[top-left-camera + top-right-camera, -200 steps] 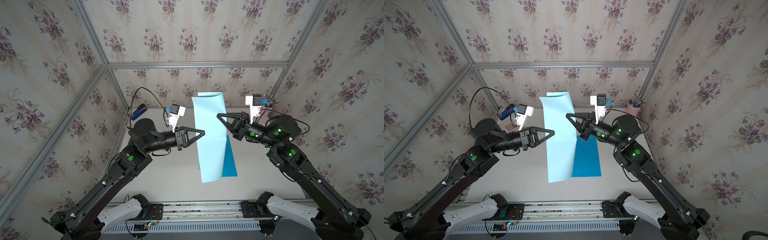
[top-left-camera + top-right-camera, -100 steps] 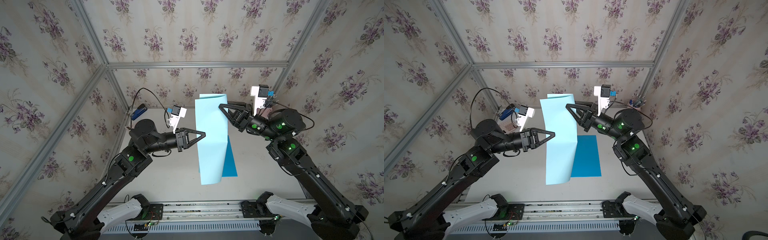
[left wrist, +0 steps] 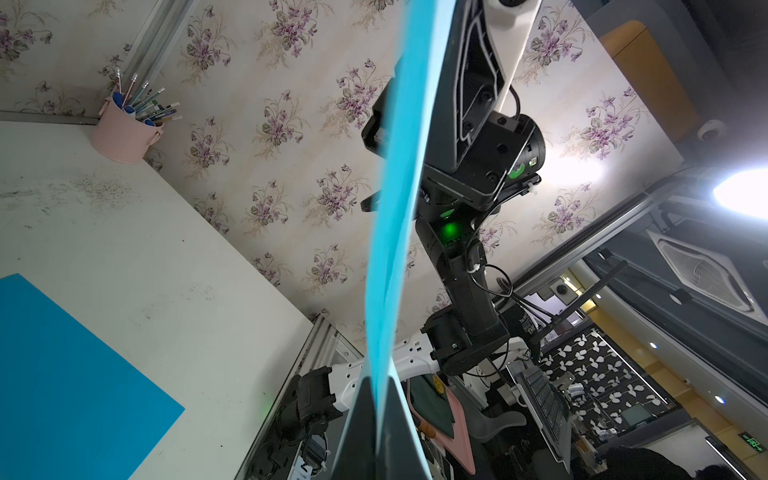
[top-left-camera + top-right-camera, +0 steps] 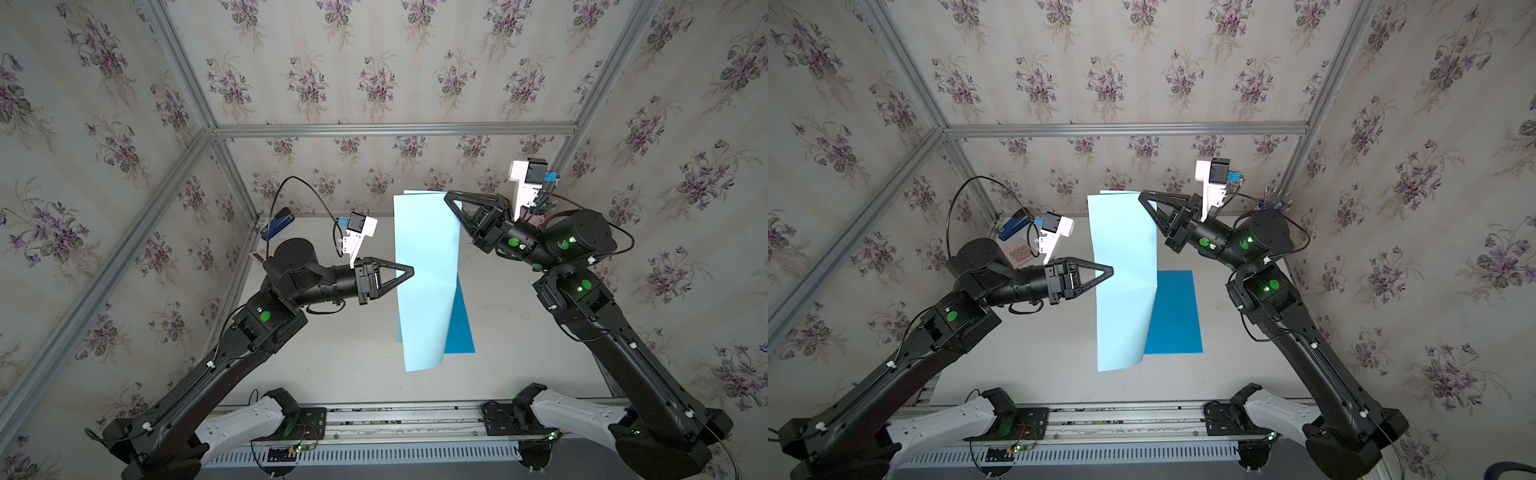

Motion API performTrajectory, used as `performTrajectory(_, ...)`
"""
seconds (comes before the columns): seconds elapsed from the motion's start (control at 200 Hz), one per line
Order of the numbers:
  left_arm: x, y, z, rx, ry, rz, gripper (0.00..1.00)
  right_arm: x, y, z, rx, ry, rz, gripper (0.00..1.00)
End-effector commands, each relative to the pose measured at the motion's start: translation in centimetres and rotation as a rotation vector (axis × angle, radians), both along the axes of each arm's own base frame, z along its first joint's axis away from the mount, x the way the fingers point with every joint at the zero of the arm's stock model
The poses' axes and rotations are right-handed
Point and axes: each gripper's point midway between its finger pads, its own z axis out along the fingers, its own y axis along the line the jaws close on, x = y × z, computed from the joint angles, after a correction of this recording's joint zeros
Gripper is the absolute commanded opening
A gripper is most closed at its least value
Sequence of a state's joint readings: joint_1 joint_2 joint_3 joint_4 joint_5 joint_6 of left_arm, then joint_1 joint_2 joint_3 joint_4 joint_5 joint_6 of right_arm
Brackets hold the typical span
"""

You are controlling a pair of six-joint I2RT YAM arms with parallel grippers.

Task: Fold the rectangular paper in half along the long edge
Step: Fold the paper.

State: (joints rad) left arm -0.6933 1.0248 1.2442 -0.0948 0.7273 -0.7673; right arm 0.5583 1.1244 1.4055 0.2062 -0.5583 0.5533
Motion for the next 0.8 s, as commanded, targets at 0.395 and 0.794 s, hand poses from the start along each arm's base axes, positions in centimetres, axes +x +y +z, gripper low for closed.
performTrajectory(0.395,0.6,1.0,4.3,-0.05,-0.131,0.089,0.0,-4.8,-0.6,-4.2,-0.057,0.142,0.175,0.73)
performTrajectory(0.794,1.8,0.4,6.0,-0.085,-0.154,0.111,0.0,-7.7,-1.2,-8.7,-0.044,0.266,0.252,0.44)
